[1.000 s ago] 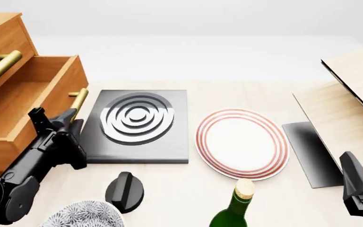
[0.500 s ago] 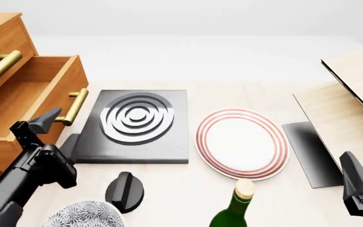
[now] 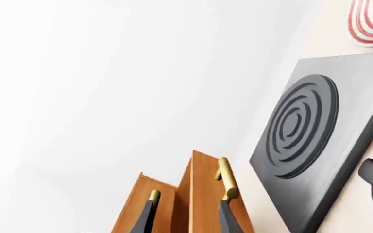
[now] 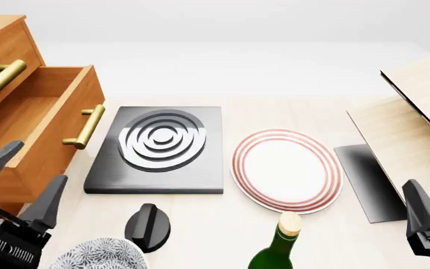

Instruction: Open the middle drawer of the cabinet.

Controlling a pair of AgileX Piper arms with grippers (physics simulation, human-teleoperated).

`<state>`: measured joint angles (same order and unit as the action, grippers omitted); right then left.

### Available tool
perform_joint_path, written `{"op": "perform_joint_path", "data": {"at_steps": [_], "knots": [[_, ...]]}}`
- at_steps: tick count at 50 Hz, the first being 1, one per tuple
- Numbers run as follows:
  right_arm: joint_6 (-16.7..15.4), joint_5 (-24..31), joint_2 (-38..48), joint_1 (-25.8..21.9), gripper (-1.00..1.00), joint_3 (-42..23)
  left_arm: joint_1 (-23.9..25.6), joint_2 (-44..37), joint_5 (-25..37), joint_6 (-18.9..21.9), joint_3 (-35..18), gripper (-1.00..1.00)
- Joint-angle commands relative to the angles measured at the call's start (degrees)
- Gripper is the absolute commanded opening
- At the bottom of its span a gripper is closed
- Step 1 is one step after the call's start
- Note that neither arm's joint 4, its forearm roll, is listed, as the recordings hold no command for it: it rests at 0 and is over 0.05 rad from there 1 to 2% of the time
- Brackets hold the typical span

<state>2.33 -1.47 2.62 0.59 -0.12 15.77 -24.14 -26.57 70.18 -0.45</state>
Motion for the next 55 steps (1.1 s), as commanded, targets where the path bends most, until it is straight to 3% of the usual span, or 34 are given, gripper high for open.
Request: {"op": "perform_joint_path", "data": {"at_steps": [1,4,8,11,12,15,20,22,23,24,25,30,31,33,34,37,39,42,43,50,51,55], "knots": [[0.0,0.0,0.0,0.0,1.00,0.0,0.8,24.1,18.8,-5.2,0.4,1.00],[0.0,0.0,0.0,0.0,1.00,0.0,0.7,24.1,18.0,-6.8,0.0,1.00],[0.0,0.0,0.0,0.0,1.00,0.0,0.5,24.1,26.0,-11.8,-9.7,1.00],[0.0,0.0,0.0,0.0,1.00,0.0,0.1,24.1,26.9,-11.5,-12.6,1.00],[0.0,0.0,0.0,0.0,1.00,0.0,-0.3,24.1,31.1,-13.9,-17.4,1.00],[0.0,0.0,0.0,0.0,1.00,0.0,-0.3,24.1,38.3,-18.4,-25.2,1.00],[0.0,0.0,0.0,0.0,1.00,0.0,-1.4,24.1,48.4,-25.9,-34.7,1.00],[0.0,0.0,0.0,0.0,1.00,0.0,-1.1,24.1,55.2,-32.8,-39.4,1.00],[0.0,0.0,0.0,0.0,1.00,0.0,-2.0,24.1,55.7,-33.2,-40.6,1.00],[0.0,0.0,0.0,0.0,1.00,0.0,-2.1,24.1,56.1,-33.4,-40.9,1.00],[0.0,0.0,0.0,0.0,1.00,0.0,-2.1,24.1,58.5,-36.3,-41.7,1.00],[0.0,0.0,0.0,0.0,1.00,0.0,-3.5,24.1,59.1,-38.6,-41.6,1.00],[0.0,0.0,0.0,0.0,1.00,0.0,-3.8,24.1,60.8,-41.0,-42.2,1.00],[0.0,0.0,0.0,0.0,1.00,0.0,-4.0,24.1,60.3,-40.5,-42.0,1.00],[0.0,0.0,0.0,0.0,1.00,0.0,-4.2,24.0,62.0,-43.6,-42.6,1.00],[0.0,0.0,0.0,0.0,1.00,0.0,-4.7,21.7,63.5,-48.0,-44.6,1.00],[0.0,0.0,0.0,0.0,1.00,0.0,-5.7,21.4,63.2,-47.2,-44.4,1.00],[0.0,0.0,0.0,0.0,1.00,0.0,-5.9,18.6,60.9,-49.3,-43.8,1.00],[0.0,0.0,0.0,0.0,1.00,0.0,-5.9,16.9,61.3,-52.0,-44.9,1.00],[0.0,0.0,0.0,0.0,1.00,0.0,-7.3,11.3,58.6,-53.2,-45.5,1.00],[0.0,0.0,0.0,0.0,1.00,0.0,-7.2,9.1,59.2,-55.3,-46.2,1.00],[0.0,0.0,0.0,0.0,1.00,0.0,-7.3,5.6,58.4,-56.5,-47.2,1.00]]}}
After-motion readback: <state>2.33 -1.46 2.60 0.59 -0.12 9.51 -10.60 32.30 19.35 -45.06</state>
